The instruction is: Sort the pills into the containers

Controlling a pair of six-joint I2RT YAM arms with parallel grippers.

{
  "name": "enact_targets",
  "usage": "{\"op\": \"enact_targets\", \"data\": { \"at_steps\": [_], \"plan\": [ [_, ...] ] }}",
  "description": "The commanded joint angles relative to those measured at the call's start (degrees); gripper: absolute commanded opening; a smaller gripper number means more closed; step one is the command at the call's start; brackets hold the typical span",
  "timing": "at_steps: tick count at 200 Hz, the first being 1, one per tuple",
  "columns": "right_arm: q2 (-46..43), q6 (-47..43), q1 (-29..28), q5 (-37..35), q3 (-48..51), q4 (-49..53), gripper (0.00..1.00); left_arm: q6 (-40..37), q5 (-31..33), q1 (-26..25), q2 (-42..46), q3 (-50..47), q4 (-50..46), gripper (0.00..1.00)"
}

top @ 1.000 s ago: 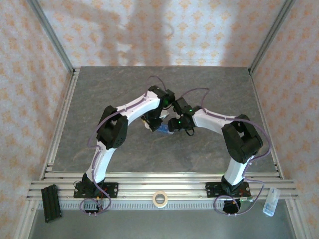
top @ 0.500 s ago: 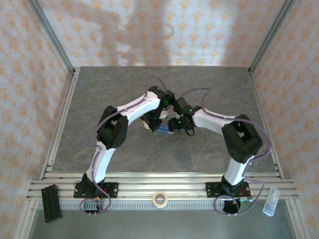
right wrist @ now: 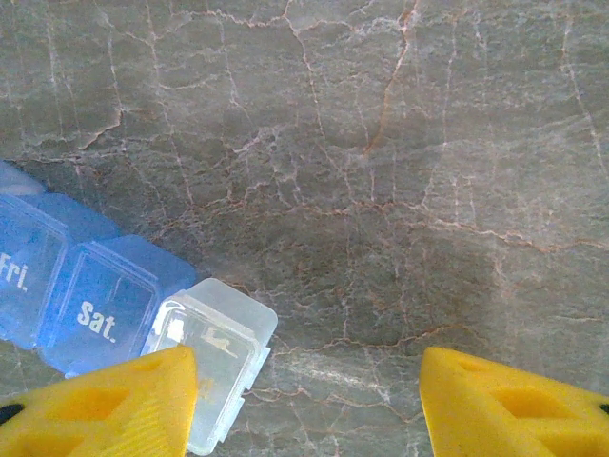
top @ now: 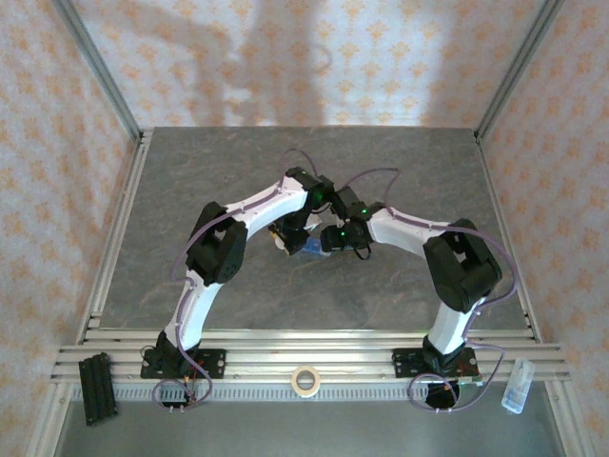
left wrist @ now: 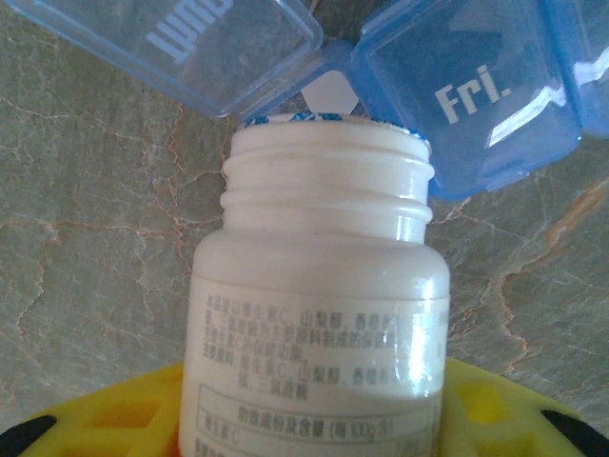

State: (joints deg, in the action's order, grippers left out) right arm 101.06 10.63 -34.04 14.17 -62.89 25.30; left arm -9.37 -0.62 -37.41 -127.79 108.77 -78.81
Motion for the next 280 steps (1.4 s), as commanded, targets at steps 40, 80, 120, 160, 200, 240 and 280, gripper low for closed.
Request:
{"op": "enact_targets", "data": {
  "at_steps": [40,80,120,160,200,240,280],
  "plan": [
    [0.7,-0.3,-0.1,-0.8,-0.9,1.6,0.62,-0.3,1.7,-0.6,1.8,3.0,-3.4,0.00],
    [0.8,-0.3,0.0,-0.9,-0.9,1.5,0.62,-0.5,2.1,-0.7,1.5,4.1,-4.2,0.00],
    [0.8,-0.3,-0.1,-0.9,-0.8,1.5,0.62,-0.5,1.2,-0.7,0.0,2.1,-2.5,0.00],
    [0.6,-0.4,0.0,-1.1,-0.7,1.7,0.62,-0.5,0.6,-0.7,-1.7,0.6,-1.1,0.00],
    [0.5,-0.4,0.0,-1.0,-0.8,1.7,0.62,-0.6,1.2,-0.7,-0.8,1.6,-2.0,0.00],
    [0.2,-0.1,-0.1,-0.8,-0.7,1.9,0.62,-0.5,1.2,-0.7,-0.2,2.1,-2.6,0.00],
    [-4.1,2.4,-0.1,1.8,0.5,1.8,0.62,-0.4,1.5,-0.7,-0.6,1.4,-1.5,0.00]
  ]
}}
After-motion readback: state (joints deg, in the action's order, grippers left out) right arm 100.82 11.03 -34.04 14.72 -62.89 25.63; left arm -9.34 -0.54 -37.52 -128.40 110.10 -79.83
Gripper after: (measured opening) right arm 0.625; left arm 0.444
